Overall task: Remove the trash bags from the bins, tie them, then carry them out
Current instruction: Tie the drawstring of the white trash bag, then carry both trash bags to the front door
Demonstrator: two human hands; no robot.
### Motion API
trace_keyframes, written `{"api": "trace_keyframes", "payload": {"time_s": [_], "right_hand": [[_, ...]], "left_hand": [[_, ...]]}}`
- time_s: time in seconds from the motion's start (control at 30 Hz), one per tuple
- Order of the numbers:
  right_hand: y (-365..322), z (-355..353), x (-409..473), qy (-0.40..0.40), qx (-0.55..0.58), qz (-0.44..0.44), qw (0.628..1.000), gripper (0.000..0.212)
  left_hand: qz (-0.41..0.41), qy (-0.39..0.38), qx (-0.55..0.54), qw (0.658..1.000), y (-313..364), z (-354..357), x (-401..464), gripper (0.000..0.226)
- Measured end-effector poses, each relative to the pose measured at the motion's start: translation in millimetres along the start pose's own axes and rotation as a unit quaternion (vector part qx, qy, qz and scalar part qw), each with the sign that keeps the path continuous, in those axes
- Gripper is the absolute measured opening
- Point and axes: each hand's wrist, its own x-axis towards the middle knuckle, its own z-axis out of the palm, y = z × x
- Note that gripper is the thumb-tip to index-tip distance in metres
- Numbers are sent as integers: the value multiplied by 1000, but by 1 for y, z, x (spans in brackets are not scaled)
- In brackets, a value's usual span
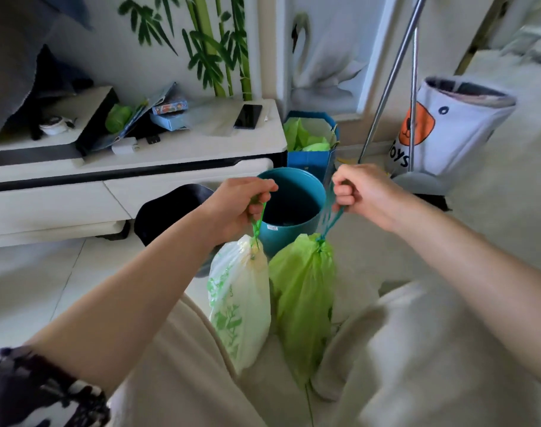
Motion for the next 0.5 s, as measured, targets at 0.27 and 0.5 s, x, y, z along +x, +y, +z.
{"api": "trace_keyframes", "payload": {"time_s": [0.27,0.5], "right_hand": [[-48,-58,-12,84,1,-60,995,28],[-54,-117,3,163,-50,-40,985,26]], "left_hand": [[24,-82,-27,996,41,69,19,19],[-5,-125,-54,991,52,131,66,23]]}}
